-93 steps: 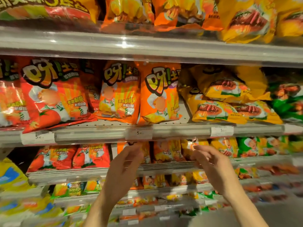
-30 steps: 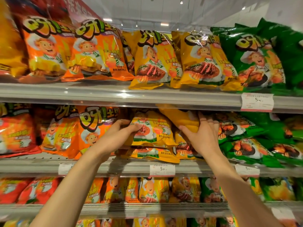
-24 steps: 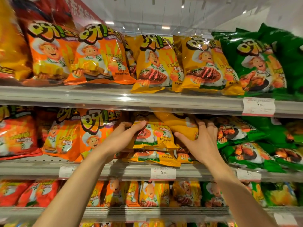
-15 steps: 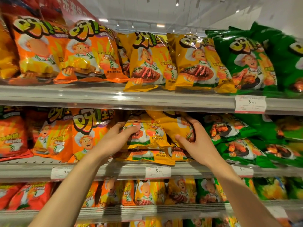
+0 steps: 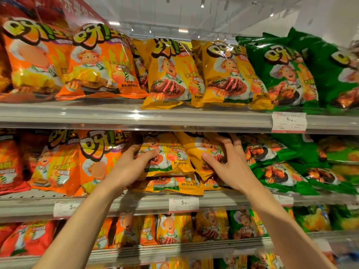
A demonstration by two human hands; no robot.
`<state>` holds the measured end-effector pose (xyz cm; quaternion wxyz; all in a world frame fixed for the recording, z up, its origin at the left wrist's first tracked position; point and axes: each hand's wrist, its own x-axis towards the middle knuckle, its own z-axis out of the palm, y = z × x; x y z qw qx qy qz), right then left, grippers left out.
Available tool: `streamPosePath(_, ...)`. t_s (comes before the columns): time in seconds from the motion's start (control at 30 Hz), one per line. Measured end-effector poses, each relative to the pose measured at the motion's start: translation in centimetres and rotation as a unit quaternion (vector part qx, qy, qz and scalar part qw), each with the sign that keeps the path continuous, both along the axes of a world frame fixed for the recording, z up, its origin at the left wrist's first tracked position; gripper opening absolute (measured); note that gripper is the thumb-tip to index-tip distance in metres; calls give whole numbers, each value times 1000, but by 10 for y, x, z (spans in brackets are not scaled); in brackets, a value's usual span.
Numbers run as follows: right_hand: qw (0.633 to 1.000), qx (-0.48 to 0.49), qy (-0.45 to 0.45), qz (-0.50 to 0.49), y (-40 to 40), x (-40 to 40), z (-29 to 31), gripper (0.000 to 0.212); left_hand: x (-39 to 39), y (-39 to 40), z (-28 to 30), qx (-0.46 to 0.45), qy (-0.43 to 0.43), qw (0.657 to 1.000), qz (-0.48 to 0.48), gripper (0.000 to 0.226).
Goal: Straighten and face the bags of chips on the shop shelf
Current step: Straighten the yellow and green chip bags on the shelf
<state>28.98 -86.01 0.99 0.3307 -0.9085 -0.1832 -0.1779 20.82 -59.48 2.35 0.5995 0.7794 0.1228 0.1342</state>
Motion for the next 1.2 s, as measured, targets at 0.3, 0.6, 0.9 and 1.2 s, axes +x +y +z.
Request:
streamPosePath(0.3, 996, -61, -2, -58, 18, -3, -5, 85, -2, 0, -1, -7, -3, 1000, -2, 71)
streamPosePath(0.6, 933, -239, -36, -266, 39, -5, 13, 85, -4, 3, 0, 2, -10, 1000, -4, 73)
streamPosePath(0.9, 947, -295, -77, -106, 38, -2, 12, 72, -4, 4, -1, 9, -15, 1000, 2, 72)
streamPosePath(1.2, 944, -288, -61, -150, 29, 5, 16, 54, -1, 6, -2, 17, -13, 1000, -4, 77)
